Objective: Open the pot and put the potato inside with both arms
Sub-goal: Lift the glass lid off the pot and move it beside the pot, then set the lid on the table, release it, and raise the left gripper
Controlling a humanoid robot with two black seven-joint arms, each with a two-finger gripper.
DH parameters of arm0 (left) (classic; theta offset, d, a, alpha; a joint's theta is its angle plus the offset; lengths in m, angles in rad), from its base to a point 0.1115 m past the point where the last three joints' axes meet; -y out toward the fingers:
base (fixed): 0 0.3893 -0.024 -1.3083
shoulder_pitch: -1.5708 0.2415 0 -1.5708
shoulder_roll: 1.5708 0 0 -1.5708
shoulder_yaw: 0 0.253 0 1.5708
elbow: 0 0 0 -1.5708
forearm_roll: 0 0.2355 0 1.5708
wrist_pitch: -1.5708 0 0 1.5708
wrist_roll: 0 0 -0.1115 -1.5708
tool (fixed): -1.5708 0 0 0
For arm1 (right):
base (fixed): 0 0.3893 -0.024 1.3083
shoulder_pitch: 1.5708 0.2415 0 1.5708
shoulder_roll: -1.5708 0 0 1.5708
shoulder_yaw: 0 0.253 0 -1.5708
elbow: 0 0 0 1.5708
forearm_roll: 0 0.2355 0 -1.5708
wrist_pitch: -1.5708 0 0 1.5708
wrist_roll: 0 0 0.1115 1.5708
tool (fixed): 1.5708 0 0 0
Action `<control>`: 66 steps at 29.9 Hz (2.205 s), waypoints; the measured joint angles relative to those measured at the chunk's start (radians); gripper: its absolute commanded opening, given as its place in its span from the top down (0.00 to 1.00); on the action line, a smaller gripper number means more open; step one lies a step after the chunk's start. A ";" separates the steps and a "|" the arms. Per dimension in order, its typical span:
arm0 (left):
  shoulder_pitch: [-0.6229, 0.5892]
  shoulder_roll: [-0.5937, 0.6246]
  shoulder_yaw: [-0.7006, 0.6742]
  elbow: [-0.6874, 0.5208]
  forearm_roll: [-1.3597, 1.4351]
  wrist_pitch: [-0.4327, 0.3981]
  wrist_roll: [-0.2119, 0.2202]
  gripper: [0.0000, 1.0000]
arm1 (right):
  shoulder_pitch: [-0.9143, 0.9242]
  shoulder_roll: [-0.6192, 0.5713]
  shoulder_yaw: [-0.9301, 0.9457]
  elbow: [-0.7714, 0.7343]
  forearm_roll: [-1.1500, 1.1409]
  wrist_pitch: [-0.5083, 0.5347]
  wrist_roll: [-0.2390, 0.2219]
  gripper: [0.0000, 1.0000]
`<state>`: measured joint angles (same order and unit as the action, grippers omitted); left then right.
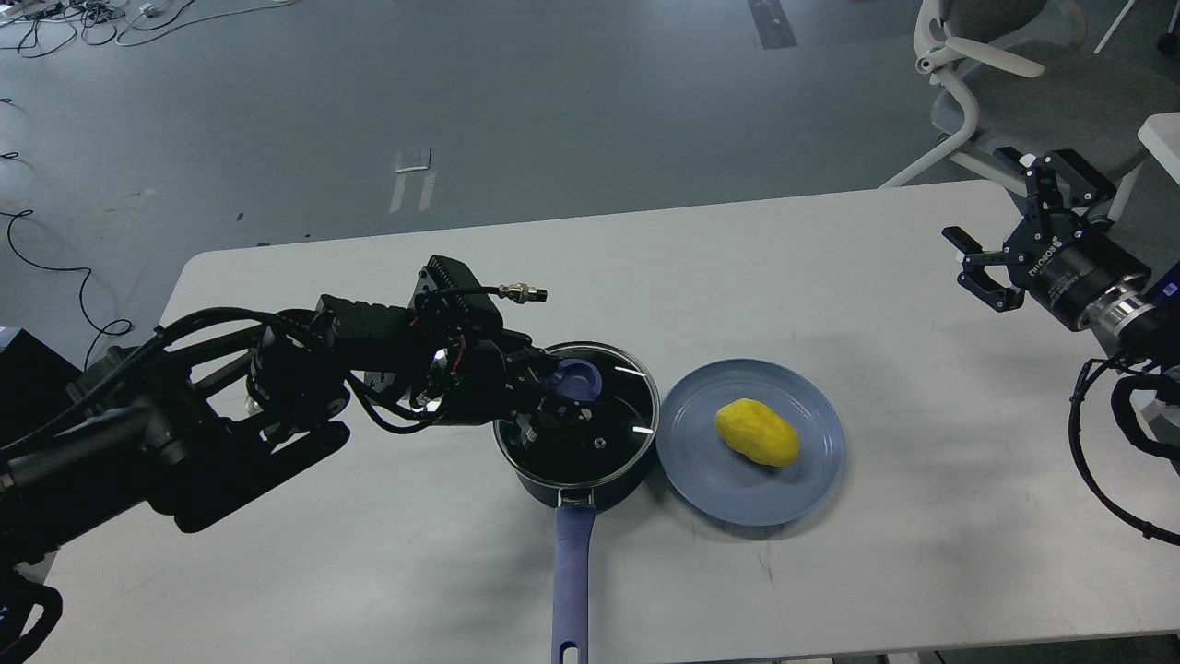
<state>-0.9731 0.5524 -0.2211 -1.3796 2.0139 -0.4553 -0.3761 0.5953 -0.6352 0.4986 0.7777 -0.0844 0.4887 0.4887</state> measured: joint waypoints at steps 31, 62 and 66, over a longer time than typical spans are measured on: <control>0.095 0.393 -0.009 0.015 -0.064 0.140 -0.101 0.58 | 0.000 0.007 -0.003 0.001 -0.002 0.000 0.000 0.00; 0.261 0.297 -0.016 0.262 -0.054 0.253 -0.100 0.51 | -0.008 0.000 -0.002 0.003 -0.001 0.000 0.000 0.00; 0.268 0.293 -0.015 0.270 -0.055 0.259 -0.100 0.48 | -0.008 0.000 -0.002 0.003 -0.001 0.000 0.000 0.00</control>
<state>-0.7049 0.8456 -0.2363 -1.1093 1.9589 -0.1961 -0.4765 0.5874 -0.6352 0.4971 0.7808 -0.0859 0.4887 0.4887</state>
